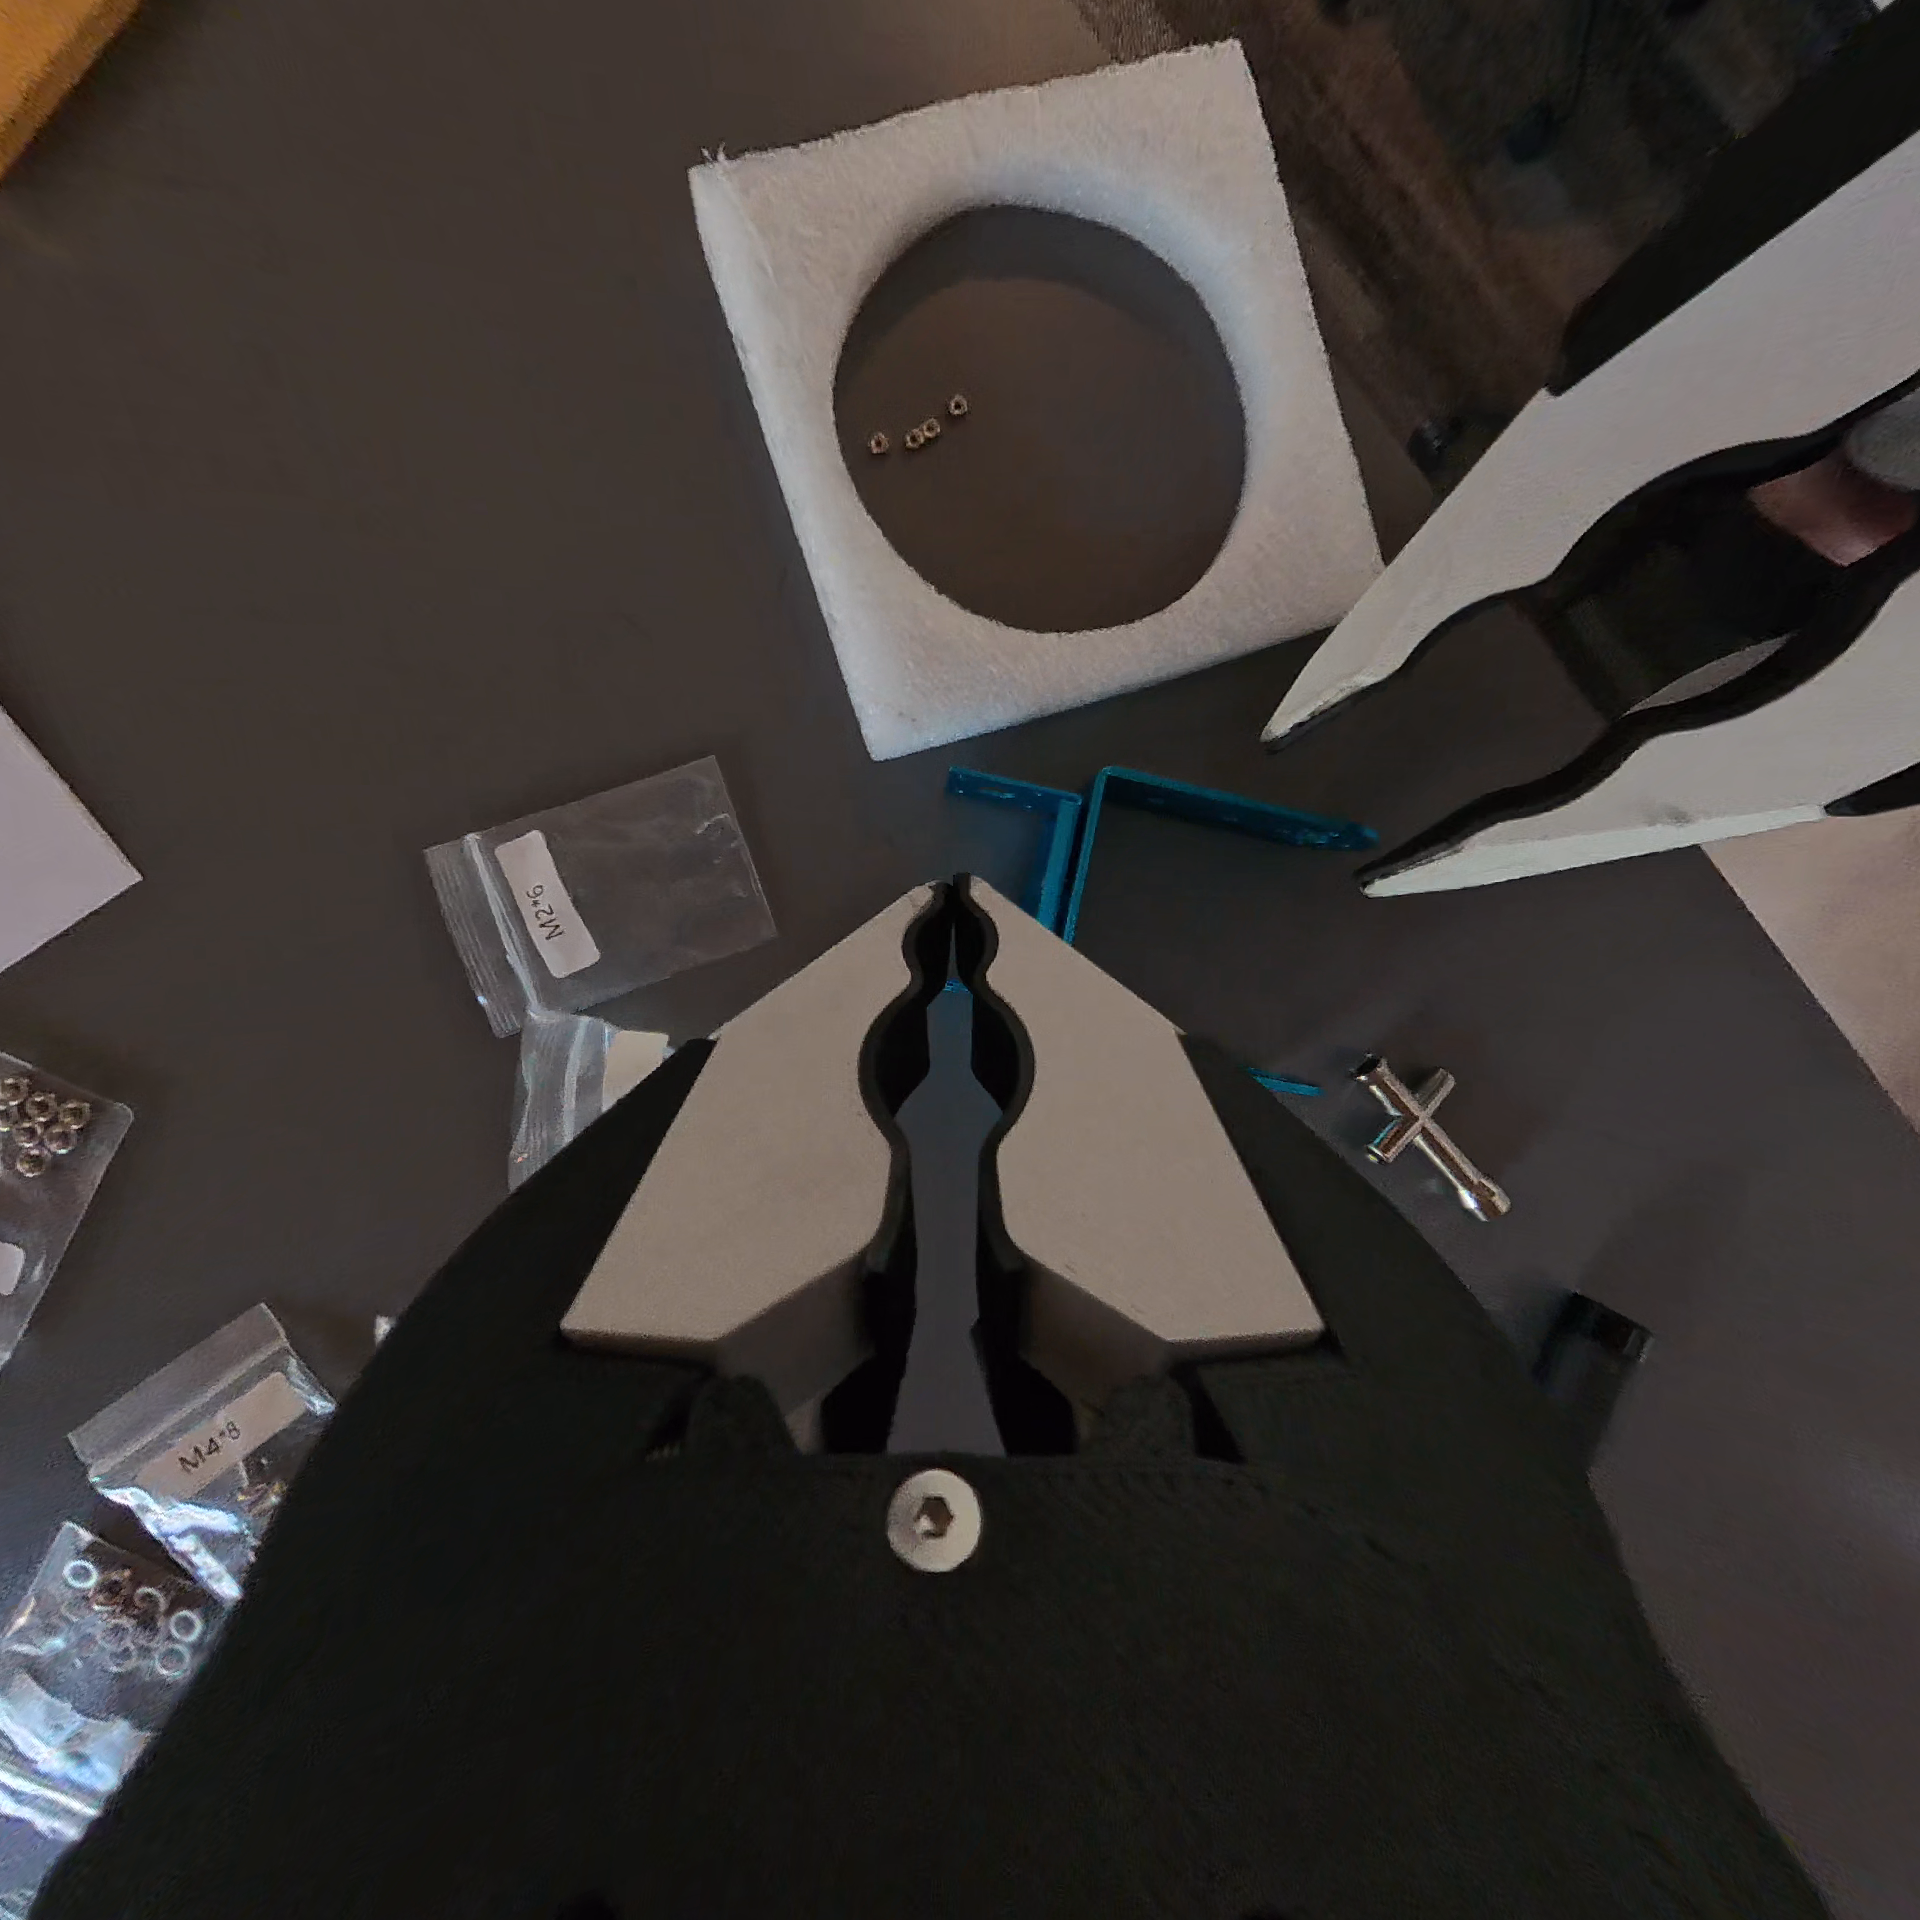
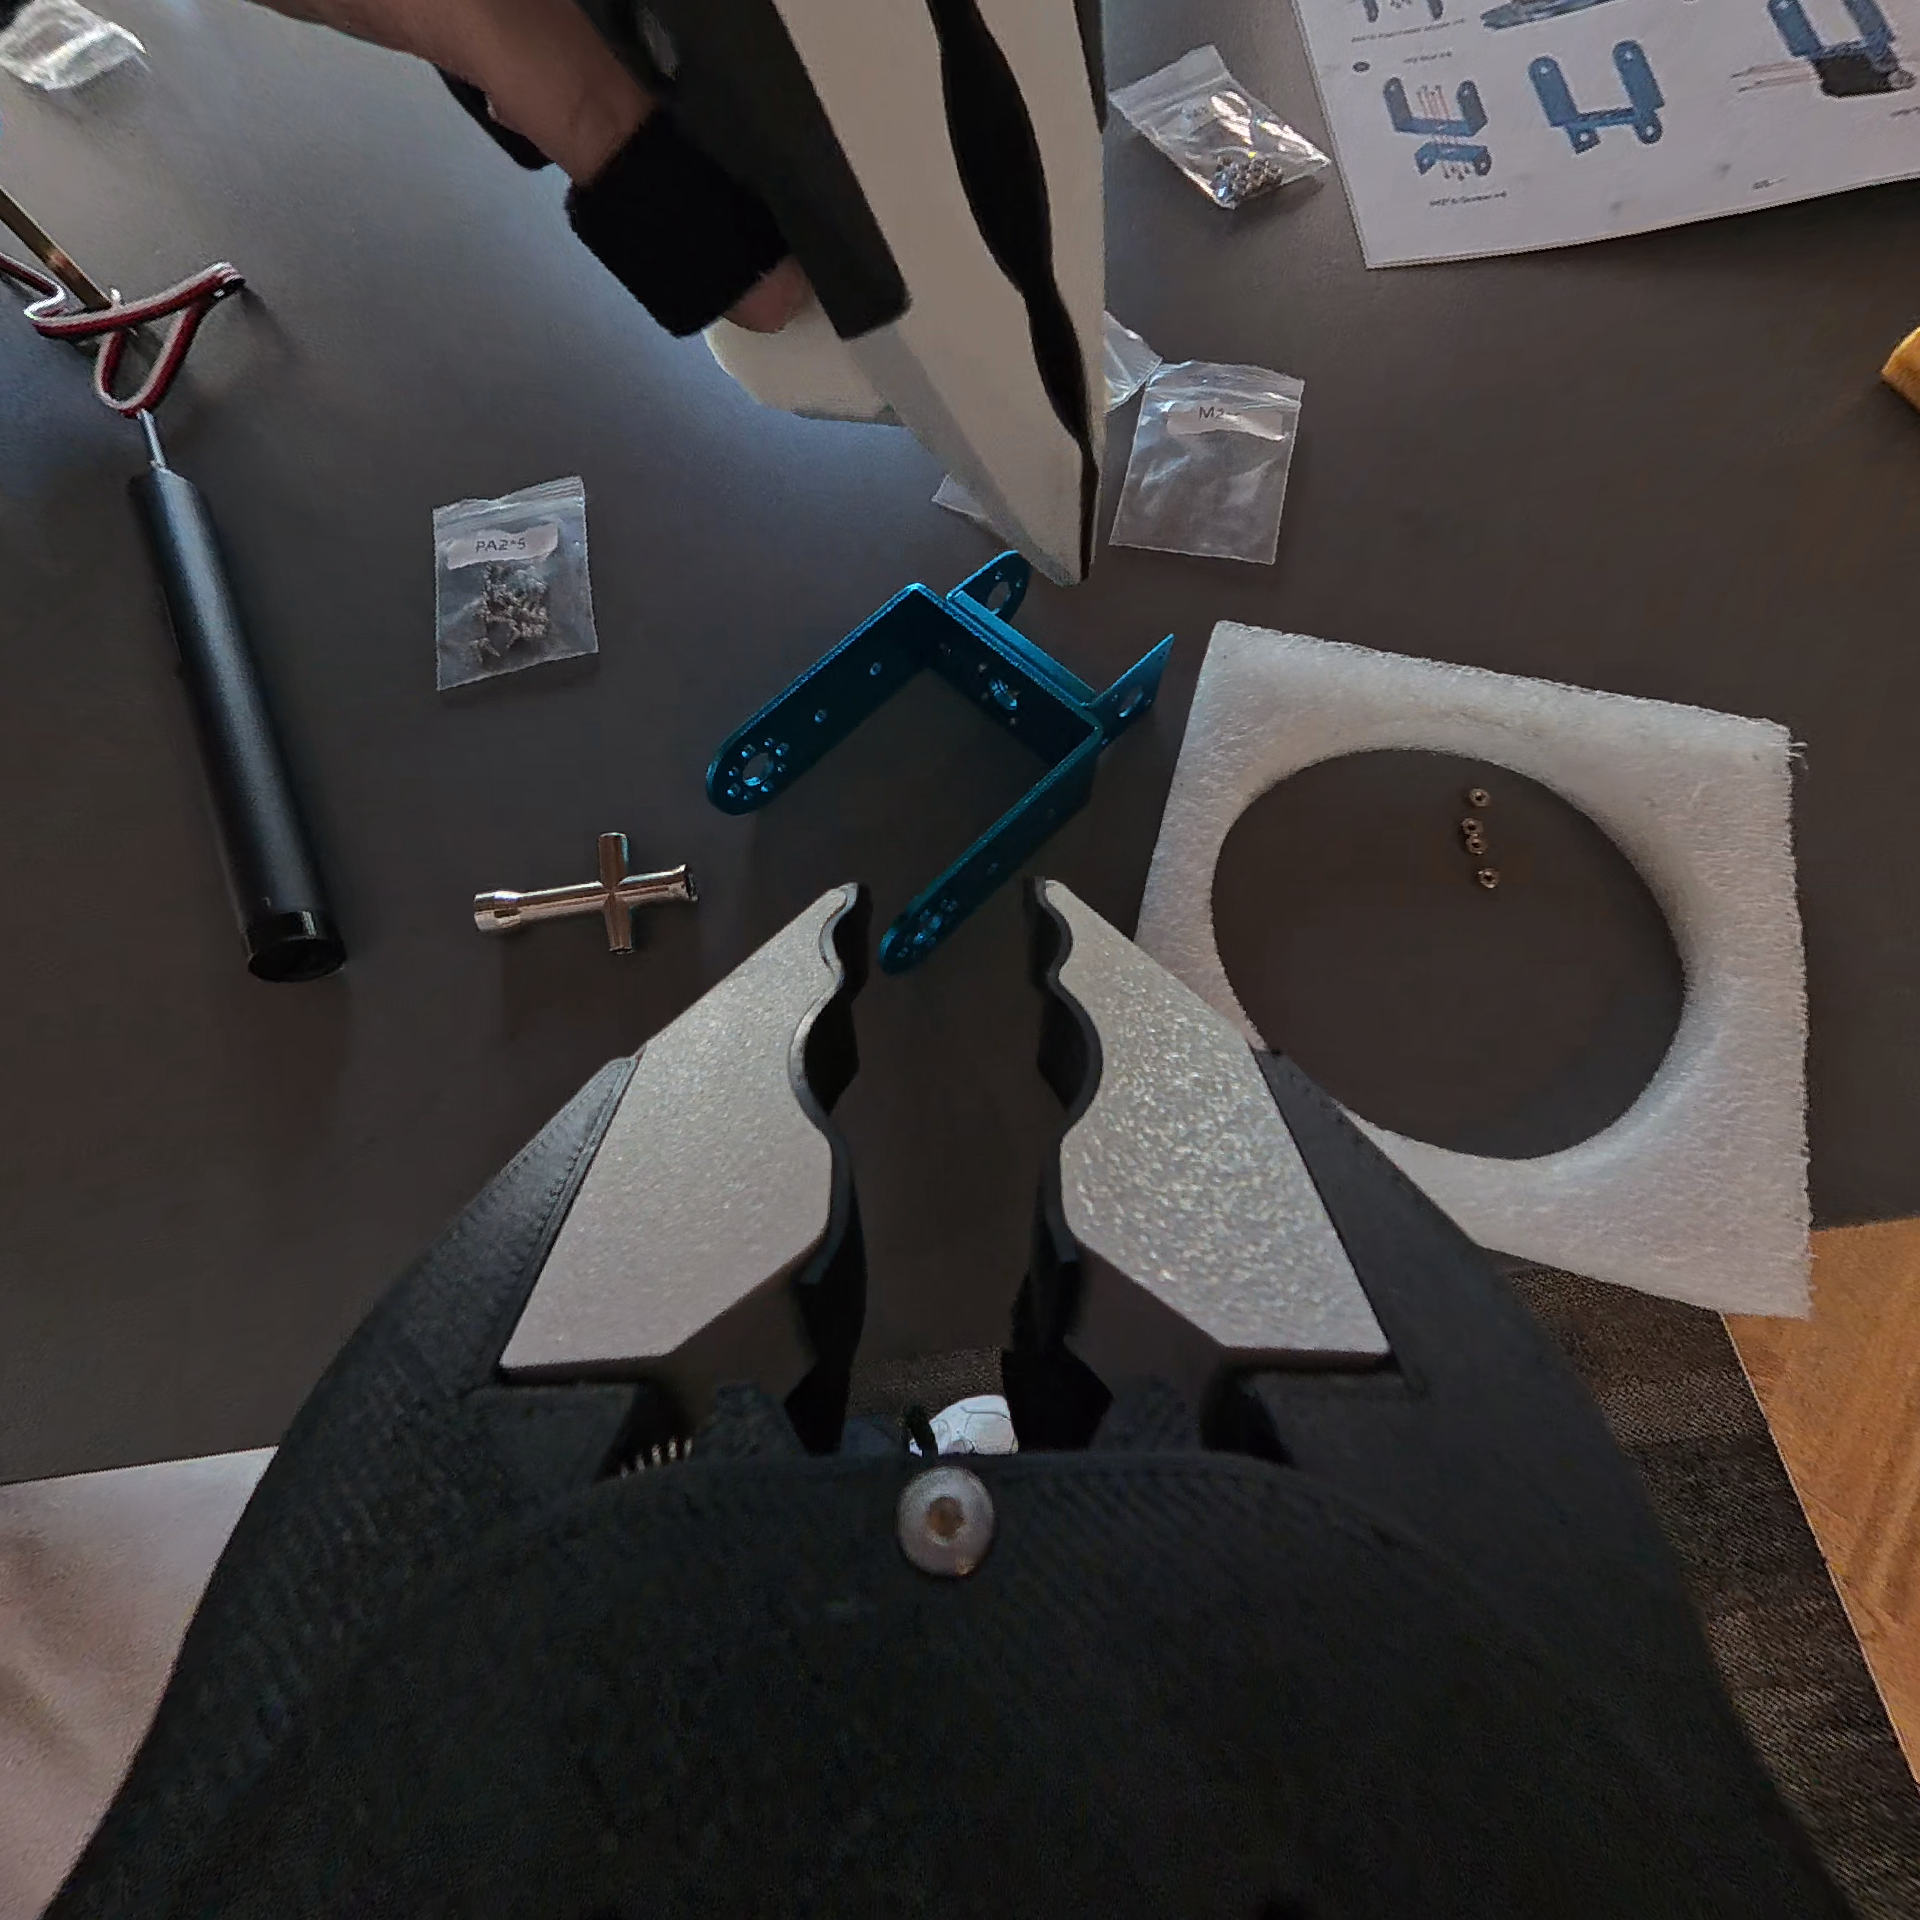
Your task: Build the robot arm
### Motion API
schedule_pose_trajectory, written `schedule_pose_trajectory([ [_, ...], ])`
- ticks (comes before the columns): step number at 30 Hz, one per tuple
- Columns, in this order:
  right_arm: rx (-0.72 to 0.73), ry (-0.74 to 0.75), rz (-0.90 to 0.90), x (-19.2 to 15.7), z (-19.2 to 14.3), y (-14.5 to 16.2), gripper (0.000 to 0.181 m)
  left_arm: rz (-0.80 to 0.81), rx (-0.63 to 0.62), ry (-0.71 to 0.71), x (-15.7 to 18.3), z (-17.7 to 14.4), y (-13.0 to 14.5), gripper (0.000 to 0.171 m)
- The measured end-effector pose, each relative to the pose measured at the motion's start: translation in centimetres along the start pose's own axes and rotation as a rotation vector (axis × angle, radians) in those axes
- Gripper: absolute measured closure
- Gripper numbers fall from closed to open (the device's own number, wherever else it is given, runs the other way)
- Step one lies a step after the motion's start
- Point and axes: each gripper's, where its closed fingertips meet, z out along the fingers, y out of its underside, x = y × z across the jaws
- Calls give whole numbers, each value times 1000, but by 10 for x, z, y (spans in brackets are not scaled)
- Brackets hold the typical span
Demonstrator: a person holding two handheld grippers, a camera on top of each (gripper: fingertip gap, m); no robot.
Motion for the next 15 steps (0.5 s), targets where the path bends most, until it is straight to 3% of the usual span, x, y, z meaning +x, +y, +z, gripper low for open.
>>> schedule_pose_trajectory([
  [15, -25, -12, -50, -1, -1, 3, 157, 66, -68, 27, 0, 10, 4, 171],
])
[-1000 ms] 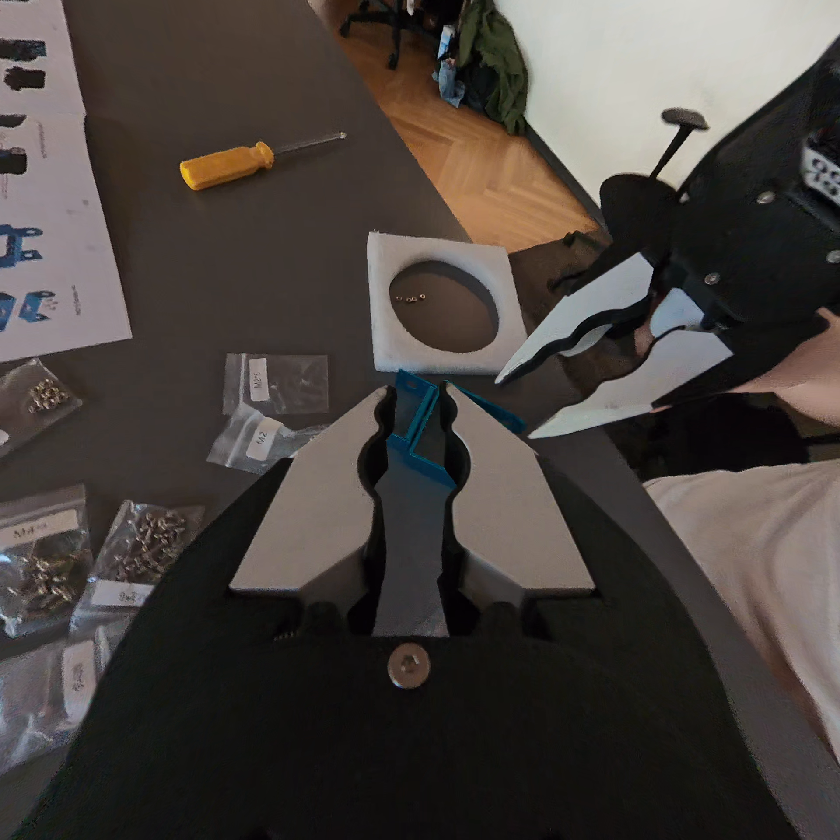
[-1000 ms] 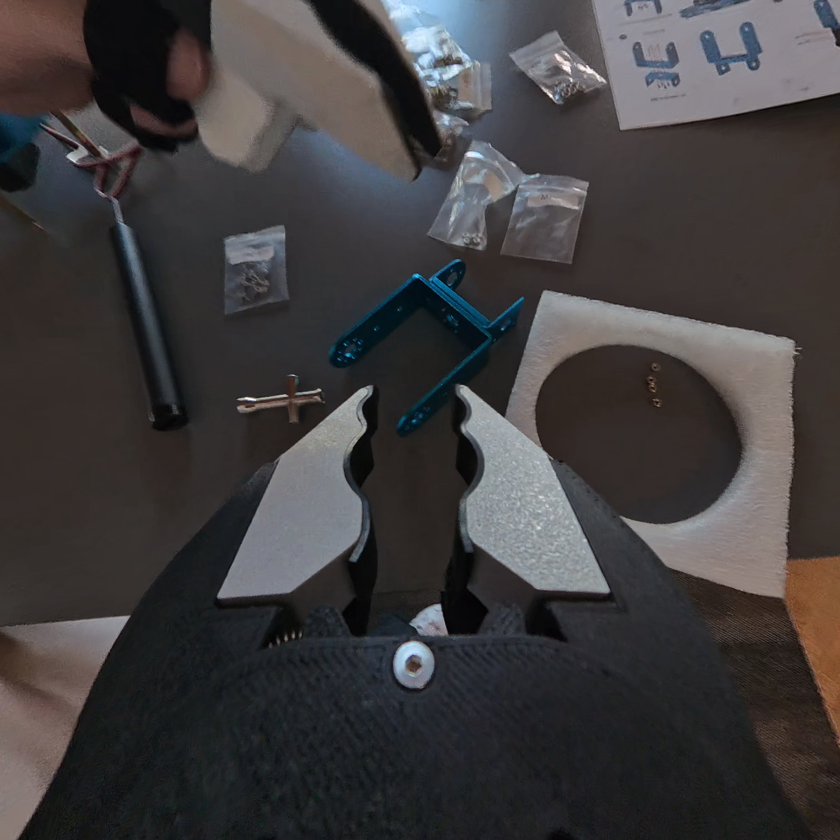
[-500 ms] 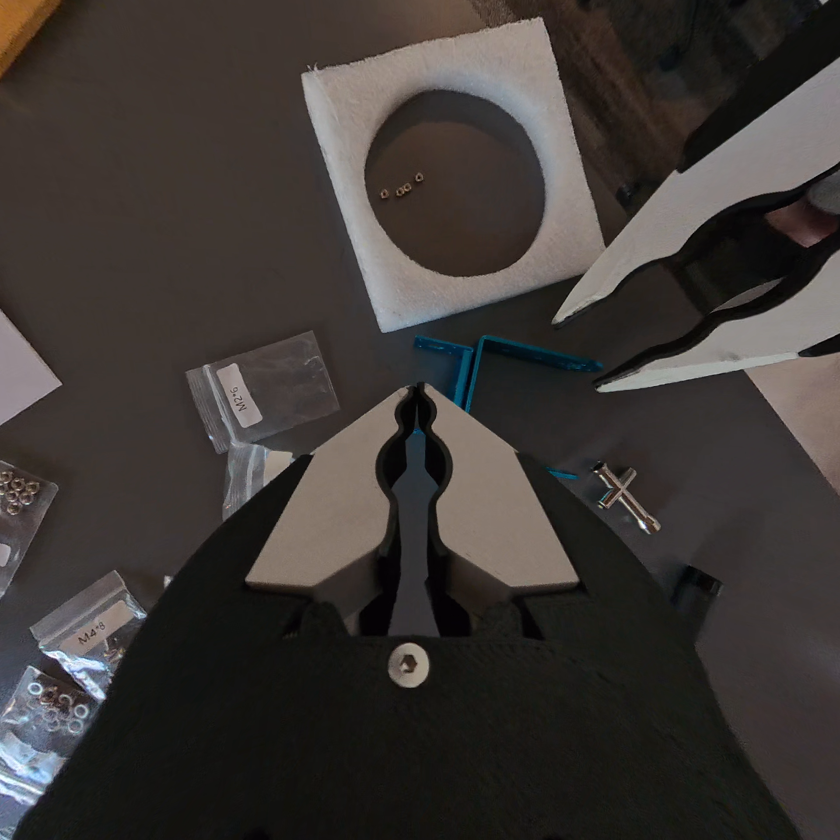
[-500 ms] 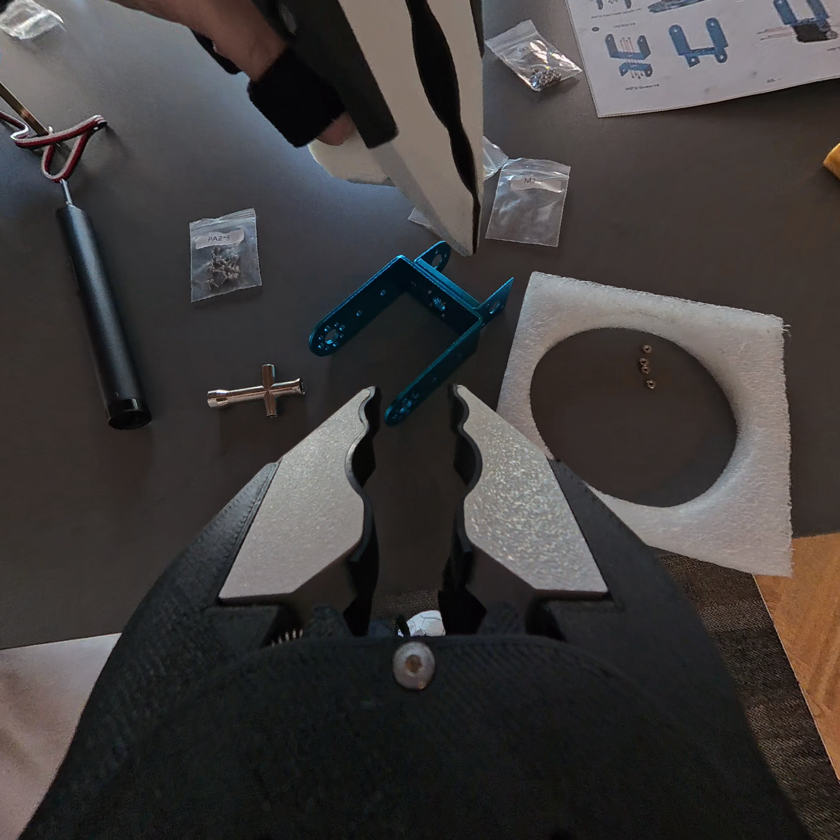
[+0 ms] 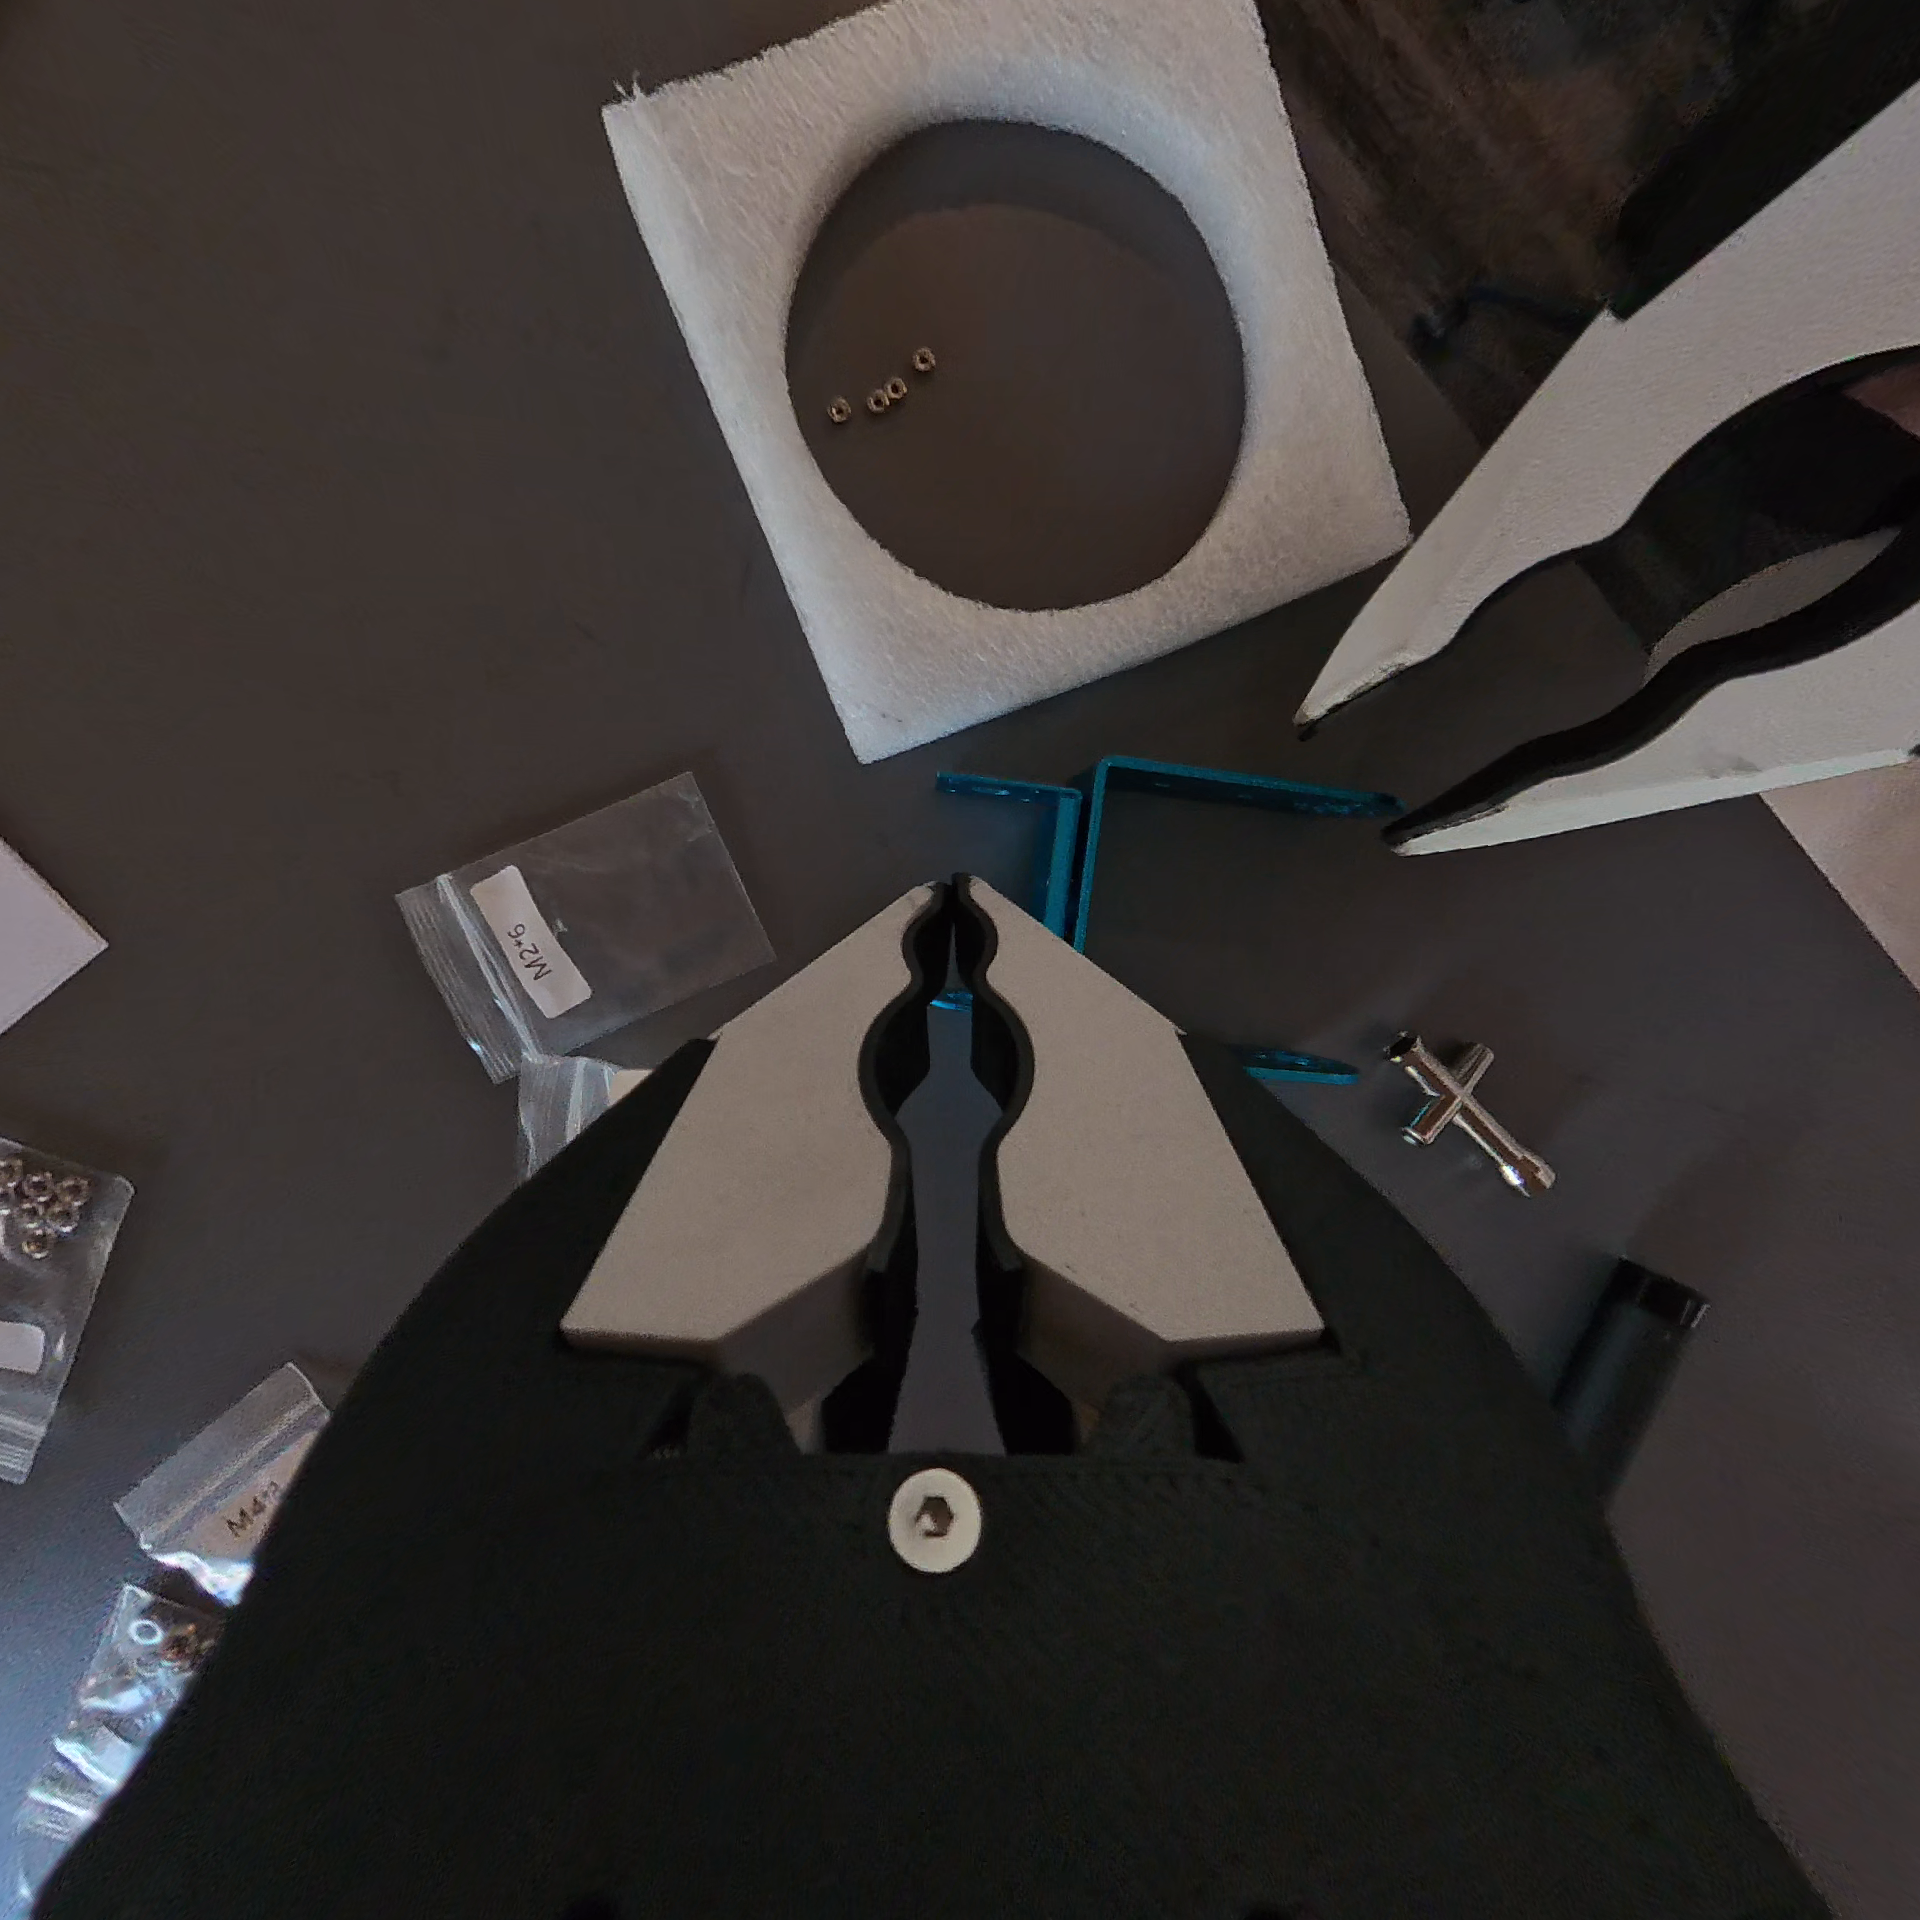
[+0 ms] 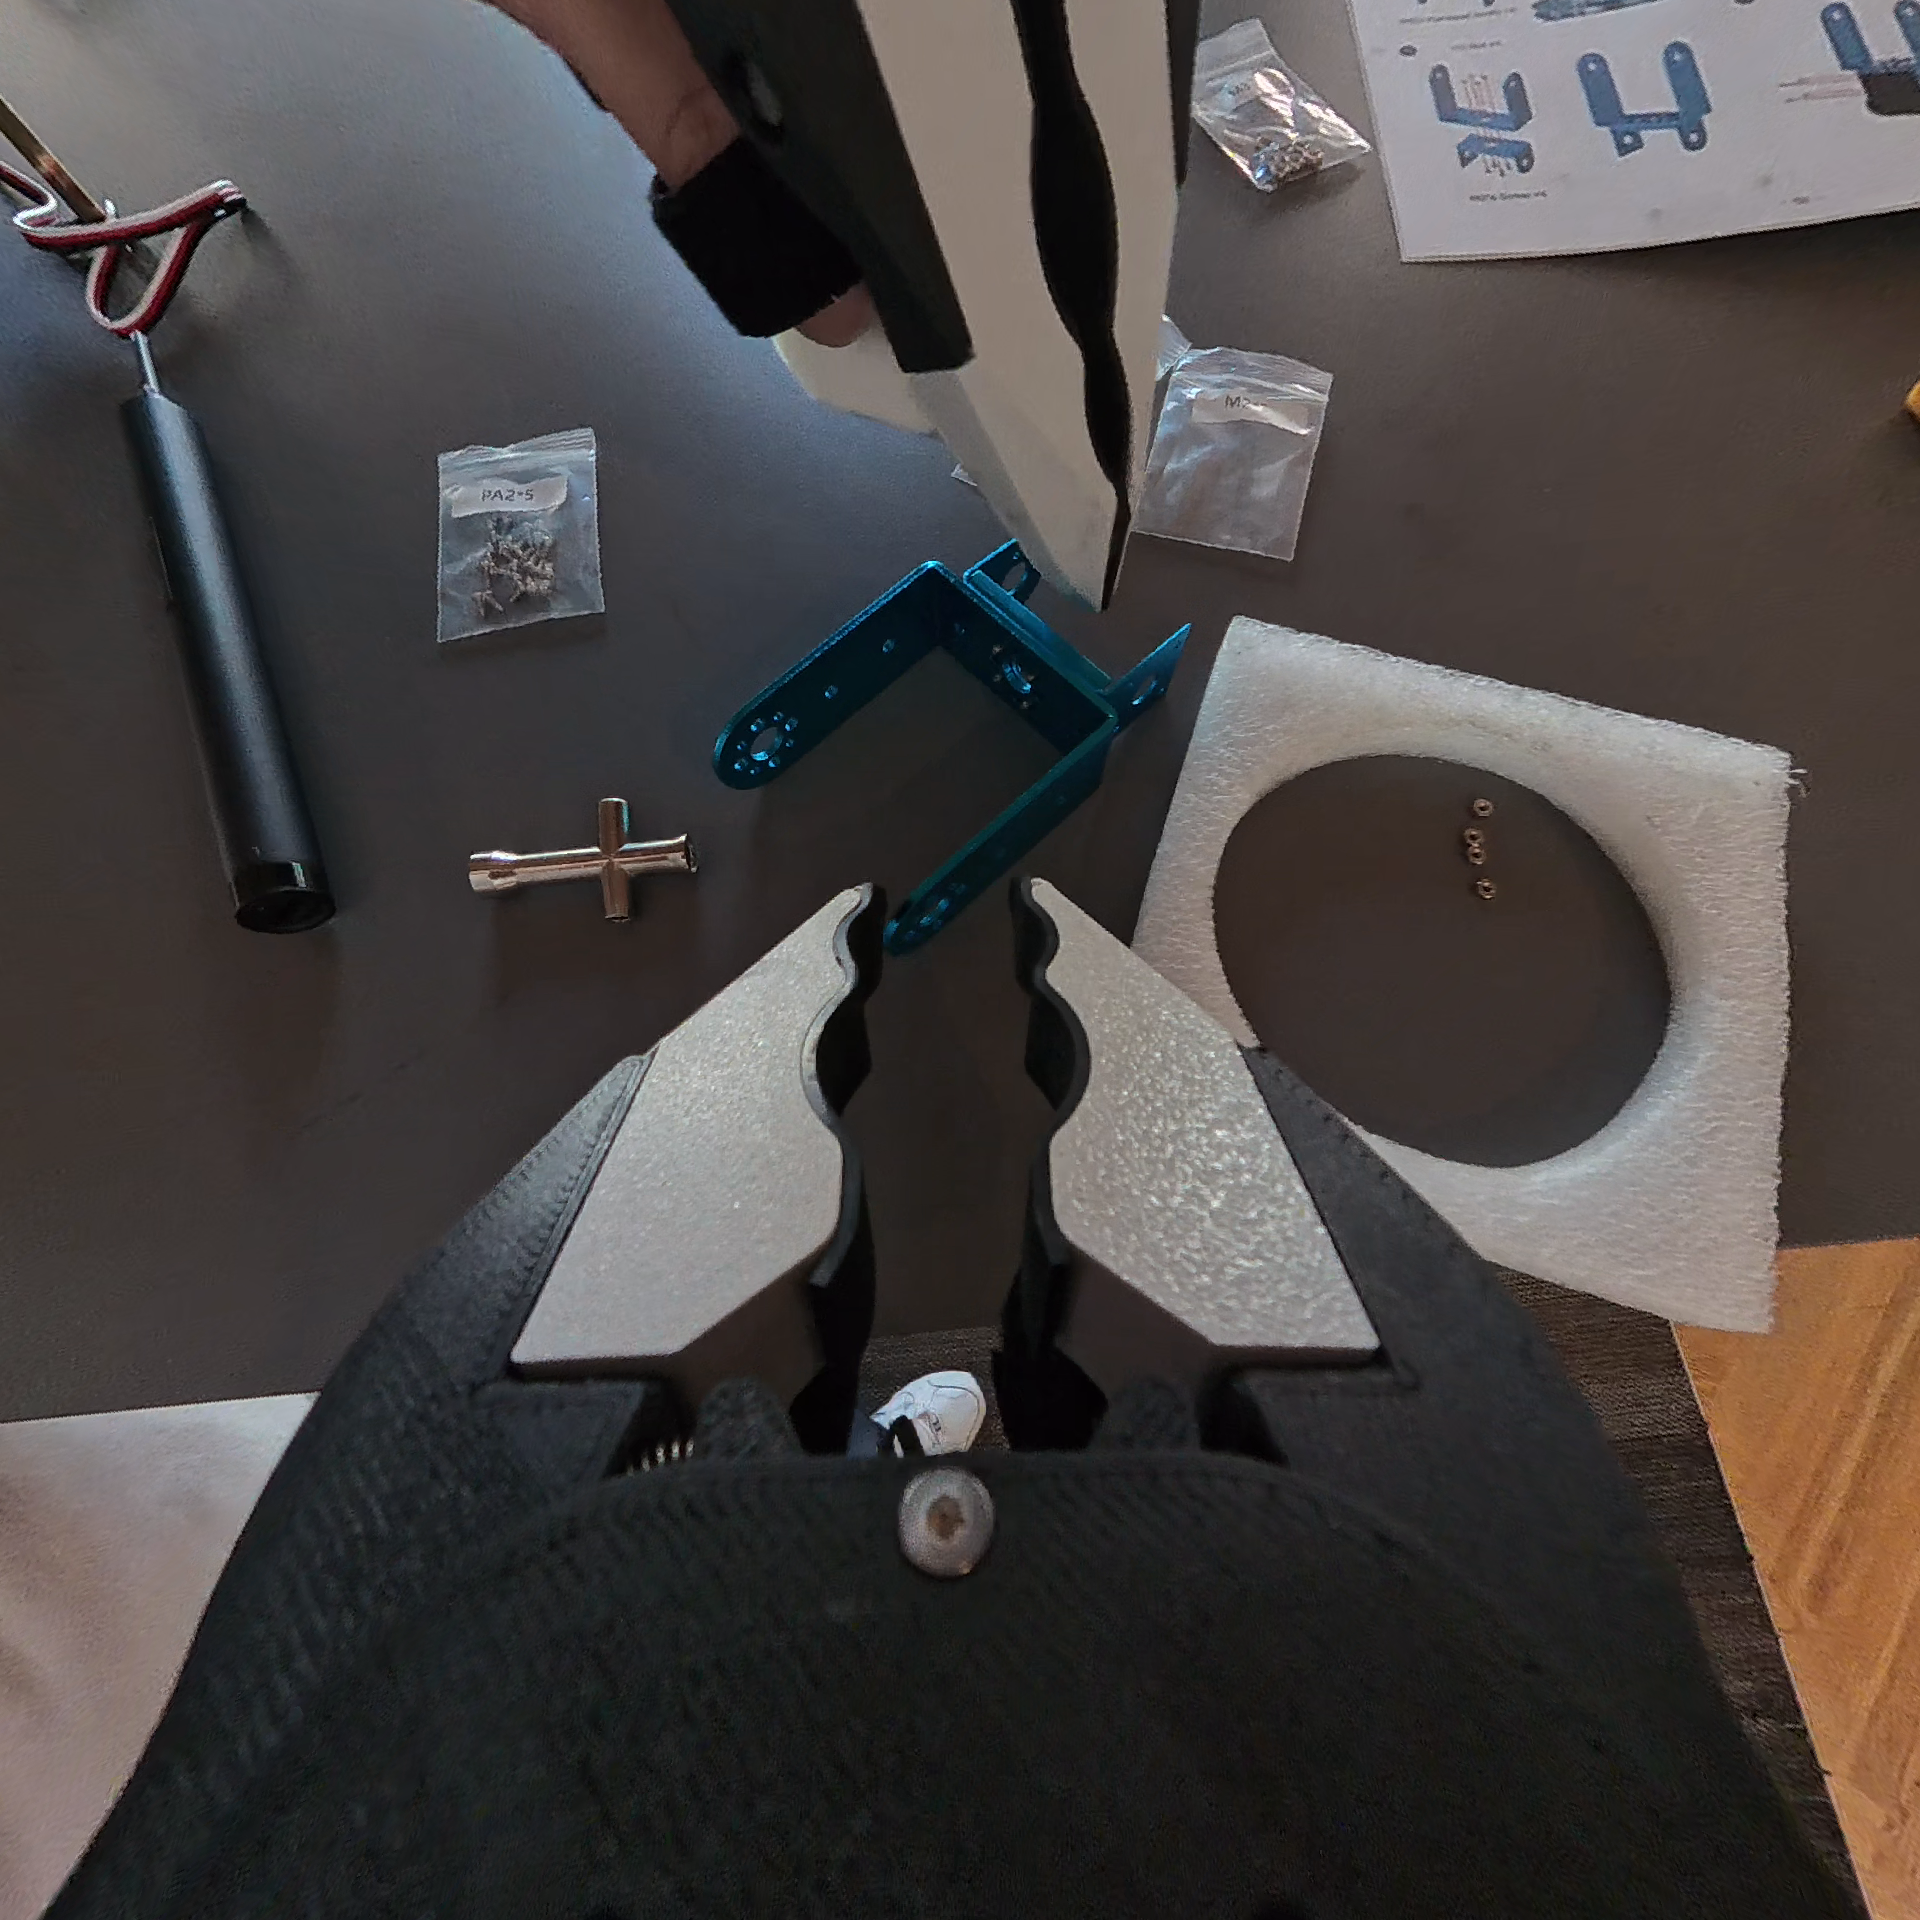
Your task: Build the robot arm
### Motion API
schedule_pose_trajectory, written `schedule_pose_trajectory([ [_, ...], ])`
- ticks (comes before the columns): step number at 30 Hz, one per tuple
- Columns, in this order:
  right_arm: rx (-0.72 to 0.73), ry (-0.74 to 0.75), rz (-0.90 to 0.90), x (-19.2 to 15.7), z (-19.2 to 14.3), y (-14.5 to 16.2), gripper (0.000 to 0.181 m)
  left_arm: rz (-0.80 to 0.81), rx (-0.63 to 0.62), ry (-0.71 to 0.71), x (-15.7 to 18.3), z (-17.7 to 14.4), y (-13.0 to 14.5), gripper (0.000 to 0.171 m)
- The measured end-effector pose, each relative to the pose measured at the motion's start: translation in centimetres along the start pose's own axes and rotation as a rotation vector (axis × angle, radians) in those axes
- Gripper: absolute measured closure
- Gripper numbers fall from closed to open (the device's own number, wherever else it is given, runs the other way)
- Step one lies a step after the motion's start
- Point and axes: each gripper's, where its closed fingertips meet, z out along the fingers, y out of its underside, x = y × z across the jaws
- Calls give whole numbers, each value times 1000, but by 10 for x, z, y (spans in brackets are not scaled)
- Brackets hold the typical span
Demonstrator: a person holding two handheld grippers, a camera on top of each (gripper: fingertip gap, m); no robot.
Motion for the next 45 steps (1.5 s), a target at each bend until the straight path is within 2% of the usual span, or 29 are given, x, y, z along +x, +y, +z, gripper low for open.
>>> schedule_pose_trajectory([
  [6, -6, 0, -16, -1, 1, 2, 157, 16, -50, 65, 3, 6, 1, 171],
  [32, 9, 17, -61, 24, 6, -3, 160, -82, -97, 28, 17, -1, 19, 171],
  [45, 8, -36, -101, 23, 14, -5, 173, -172, -105, 35, 34, -3, 26, 171],
])
